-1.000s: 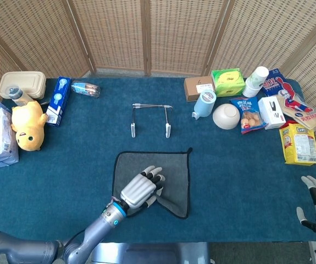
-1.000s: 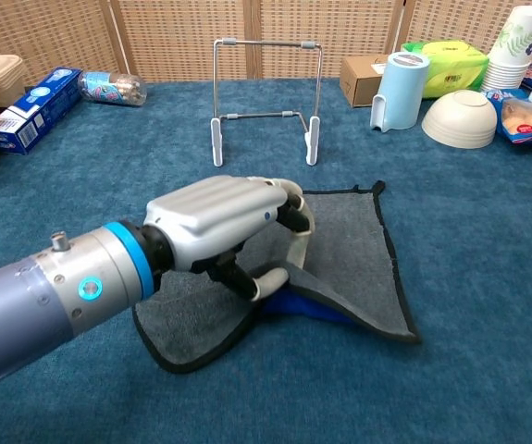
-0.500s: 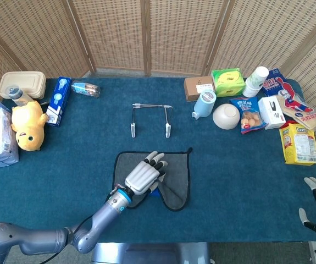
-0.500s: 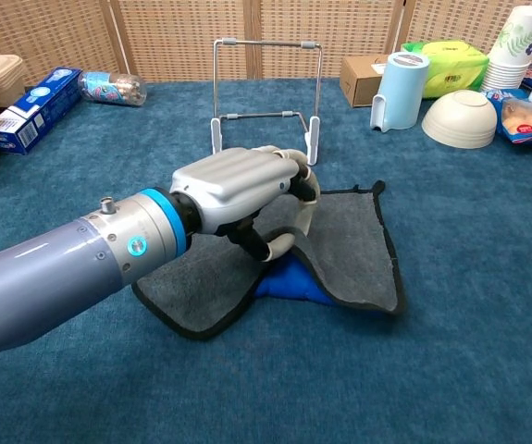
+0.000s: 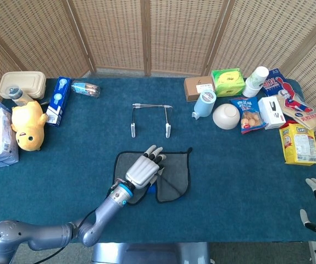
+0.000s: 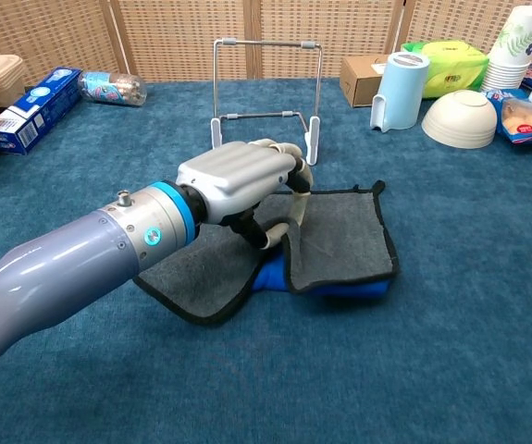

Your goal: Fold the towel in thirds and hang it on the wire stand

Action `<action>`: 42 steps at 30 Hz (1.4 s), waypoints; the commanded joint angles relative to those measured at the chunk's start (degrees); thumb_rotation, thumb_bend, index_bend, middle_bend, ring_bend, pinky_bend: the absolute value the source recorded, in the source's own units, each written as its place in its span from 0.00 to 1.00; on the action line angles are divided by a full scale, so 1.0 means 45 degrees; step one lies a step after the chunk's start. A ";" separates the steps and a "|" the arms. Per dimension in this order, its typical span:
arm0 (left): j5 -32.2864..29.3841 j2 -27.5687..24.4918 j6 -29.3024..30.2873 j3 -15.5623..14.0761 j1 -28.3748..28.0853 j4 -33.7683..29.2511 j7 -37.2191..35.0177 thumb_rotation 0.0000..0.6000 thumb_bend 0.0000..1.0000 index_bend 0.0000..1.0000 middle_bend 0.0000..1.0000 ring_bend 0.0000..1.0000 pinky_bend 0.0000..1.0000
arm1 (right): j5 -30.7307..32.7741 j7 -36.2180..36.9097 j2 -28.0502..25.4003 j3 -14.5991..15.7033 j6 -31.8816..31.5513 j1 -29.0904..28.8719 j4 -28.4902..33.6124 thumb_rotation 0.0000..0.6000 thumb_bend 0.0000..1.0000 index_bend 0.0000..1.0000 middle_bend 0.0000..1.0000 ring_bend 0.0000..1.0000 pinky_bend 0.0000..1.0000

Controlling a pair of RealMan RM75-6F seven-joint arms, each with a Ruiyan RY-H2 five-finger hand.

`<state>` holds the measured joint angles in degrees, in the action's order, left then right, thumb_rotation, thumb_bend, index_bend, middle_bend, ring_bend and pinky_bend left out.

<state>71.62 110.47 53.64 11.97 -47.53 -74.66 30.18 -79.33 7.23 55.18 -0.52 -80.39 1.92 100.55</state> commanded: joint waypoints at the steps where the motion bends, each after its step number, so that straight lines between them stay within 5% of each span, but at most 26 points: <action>1: -0.0019 0.0091 -0.0018 0.0049 -0.0105 0.0241 -0.0124 1.00 0.54 0.60 0.23 0.04 0.04 | 0.0015 -0.0022 -0.0005 0.0000 0.0016 -0.0001 0.0026 1.00 0.42 0.07 0.08 0.00 0.07; 42: -0.0246 0.1454 -0.0329 0.0635 -0.1376 0.3446 -0.1370 1.00 0.52 0.59 0.21 0.04 0.04 | 0.0322 -0.0061 -0.0118 -0.0047 0.0168 0.0073 0.0178 1.00 0.41 0.07 0.08 0.00 0.07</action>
<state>70.53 116.96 52.19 14.79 -53.66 -59.23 24.06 -77.88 6.96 54.65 -0.73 -79.63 2.24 101.35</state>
